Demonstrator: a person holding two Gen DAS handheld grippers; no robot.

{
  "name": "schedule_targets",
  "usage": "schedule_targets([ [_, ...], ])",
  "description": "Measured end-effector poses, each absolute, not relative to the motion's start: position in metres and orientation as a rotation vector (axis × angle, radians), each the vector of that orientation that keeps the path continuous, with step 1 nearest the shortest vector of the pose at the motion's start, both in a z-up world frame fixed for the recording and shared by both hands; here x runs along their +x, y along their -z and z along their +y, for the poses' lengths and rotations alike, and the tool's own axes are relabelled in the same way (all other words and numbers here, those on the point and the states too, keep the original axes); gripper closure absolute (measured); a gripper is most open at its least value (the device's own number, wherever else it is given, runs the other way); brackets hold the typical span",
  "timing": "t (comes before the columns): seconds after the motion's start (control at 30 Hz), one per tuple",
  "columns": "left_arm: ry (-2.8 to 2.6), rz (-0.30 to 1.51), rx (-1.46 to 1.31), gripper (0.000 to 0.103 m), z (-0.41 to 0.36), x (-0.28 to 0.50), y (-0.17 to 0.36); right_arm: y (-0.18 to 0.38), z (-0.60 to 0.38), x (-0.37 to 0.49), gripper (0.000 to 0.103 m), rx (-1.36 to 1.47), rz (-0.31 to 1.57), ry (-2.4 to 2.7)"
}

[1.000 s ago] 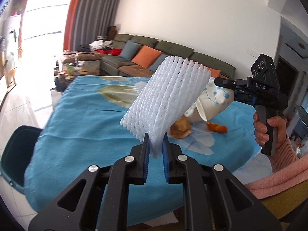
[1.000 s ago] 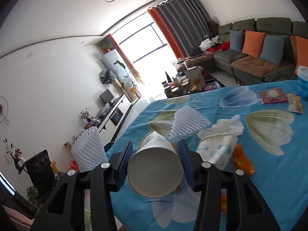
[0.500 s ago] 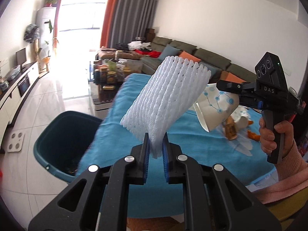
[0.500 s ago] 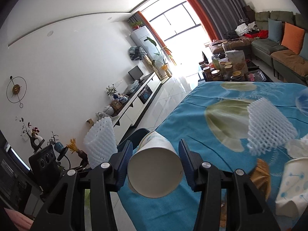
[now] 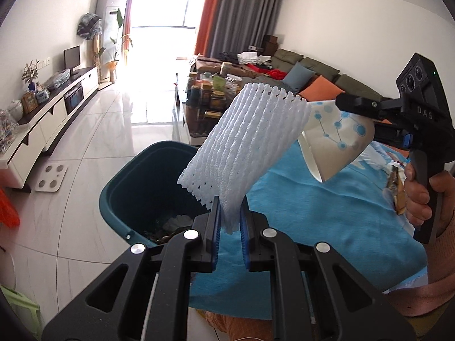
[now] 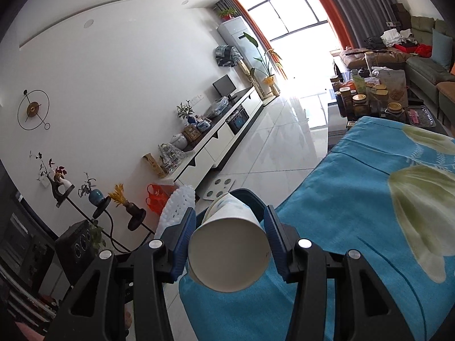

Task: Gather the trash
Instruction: 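Open the left tool over the bin while the right tool drops the cups in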

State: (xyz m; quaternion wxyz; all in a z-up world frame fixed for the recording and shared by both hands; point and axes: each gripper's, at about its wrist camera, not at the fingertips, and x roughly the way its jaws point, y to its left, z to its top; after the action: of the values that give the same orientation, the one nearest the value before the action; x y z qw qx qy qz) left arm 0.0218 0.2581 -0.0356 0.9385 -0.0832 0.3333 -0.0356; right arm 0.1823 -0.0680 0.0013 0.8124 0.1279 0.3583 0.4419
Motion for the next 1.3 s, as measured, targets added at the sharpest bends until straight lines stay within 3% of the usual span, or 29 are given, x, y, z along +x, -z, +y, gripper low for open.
schedule_targets([
  [1.0, -0.039, 0.852, -0.283, 0.089, 0.307, 0.08, 0.096, 0.057, 0.065, 0.225, 0.055, 0.135, 0.964, -0.905],
  [1.17, -0.066, 0.859, -0.294, 0.073, 0.311, 0.088, 0.102, 0.066, 0.07, 0.229, 0.054, 0.15, 0.996, -0.878],
  [1.3, -0.082, 0.864, -0.315, 0.066, 0.316, 0.094, 0.108, 0.067, 0.066, 0.232, 0.05, 0.172, 0.999, -0.87],
])
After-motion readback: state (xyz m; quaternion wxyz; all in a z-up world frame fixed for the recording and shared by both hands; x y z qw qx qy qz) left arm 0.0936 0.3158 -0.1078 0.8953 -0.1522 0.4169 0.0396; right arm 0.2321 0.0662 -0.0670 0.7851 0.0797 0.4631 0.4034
